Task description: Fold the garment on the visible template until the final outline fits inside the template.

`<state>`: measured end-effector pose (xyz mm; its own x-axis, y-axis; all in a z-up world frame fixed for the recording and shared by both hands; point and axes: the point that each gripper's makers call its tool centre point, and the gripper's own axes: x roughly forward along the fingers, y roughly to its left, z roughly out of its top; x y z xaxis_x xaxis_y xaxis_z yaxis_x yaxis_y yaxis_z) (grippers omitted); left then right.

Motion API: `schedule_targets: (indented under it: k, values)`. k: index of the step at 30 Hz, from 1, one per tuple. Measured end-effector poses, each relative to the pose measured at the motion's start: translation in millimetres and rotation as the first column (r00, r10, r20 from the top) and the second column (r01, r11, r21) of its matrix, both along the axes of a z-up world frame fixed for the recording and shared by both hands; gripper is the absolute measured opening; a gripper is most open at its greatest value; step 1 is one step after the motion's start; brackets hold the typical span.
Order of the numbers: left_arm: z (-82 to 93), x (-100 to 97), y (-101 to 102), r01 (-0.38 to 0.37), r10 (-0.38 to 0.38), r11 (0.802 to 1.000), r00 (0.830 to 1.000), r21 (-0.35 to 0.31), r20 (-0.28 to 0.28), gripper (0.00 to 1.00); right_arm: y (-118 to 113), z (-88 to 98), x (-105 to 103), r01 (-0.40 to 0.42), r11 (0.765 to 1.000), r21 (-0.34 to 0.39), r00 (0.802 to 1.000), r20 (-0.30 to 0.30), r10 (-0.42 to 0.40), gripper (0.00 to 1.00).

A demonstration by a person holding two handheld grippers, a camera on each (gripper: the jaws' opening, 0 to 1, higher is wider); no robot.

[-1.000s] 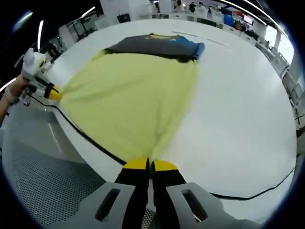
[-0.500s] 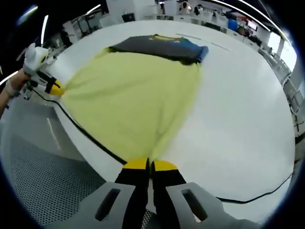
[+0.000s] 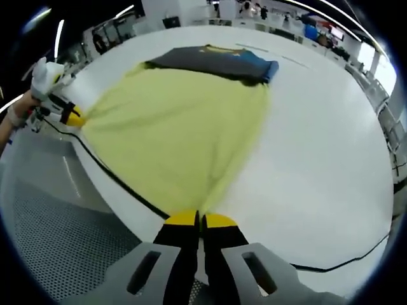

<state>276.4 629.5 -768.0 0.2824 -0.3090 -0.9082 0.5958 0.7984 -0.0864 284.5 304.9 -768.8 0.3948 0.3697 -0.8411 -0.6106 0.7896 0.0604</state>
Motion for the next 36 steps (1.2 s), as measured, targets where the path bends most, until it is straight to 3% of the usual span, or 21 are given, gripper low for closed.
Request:
schedule_targets:
  k: [1,2,3,4,5,8,25,30,36]
  values:
    - [0.0,0.0,0.0,-0.001,0.001,1.0,1.0,0.0,-0.001,0.01,2.7,2.7,11.2,-0.113,0.993,-0.02,0.988,0.102,0.114,0.02]
    - [-0.1,0.0,0.0,-0.004,0.004,1.0,1.0,-0.002,-0.003,0.01,0.2,0.9,10.3,-0.197,0.976,-0.097,0.969,0.133,0.209,0.02]
    - [-0.1,0.0,-0.1,-0.006,0.006,1.0,1.0,-0.003,-0.003,0.01,-4.5,-5.1,1.6,-0.148,0.983,-0.11,0.987,0.053,0.154,0.02]
    - [0.0,-0.1,-0.1,-0.009,0.009,1.0,1.0,-0.005,-0.005,0.01,-0.2,-3.3,3.8,-0.098,0.992,-0.081,0.993,0.061,0.103,0.02]
    - [0.1,-0.1,0.0,-0.011,0.011,1.0,1.0,-0.008,-0.006,0.01,0.8,-2.3,6.0,-0.1,0.992,-0.08,0.992,0.066,0.105,0.02]
    - [0.1,-0.2,0.0,-0.013,0.013,1.0,1.0,-0.011,-0.01,0.01,0.4,-3.5,4.1,-0.046,0.998,-0.037,0.999,0.014,0.047,0.02]
    - [0.6,-1.6,0.1,-0.032,0.032,0.999,0.999,-0.011,-0.012,0.01,-0.9,-1.4,-0.9,0.001,1.0,-0.003,1.0,-0.024,-0.001,0.02]
    - [0.9,-1.5,-0.4,0.026,-0.026,1.0,1.0,0.01,0.008,0.01,-1.2,-1.6,-2.8,0.004,1.0,-0.001,1.0,-0.031,-0.004,0.02]
    - [3.0,-2.8,-0.6,0.025,-0.025,1.0,1.0,0.002,0.005,0.0,-1.2,0.0,-3.5,0.001,1.0,-0.006,0.999,-0.035,-0.001,0.02]
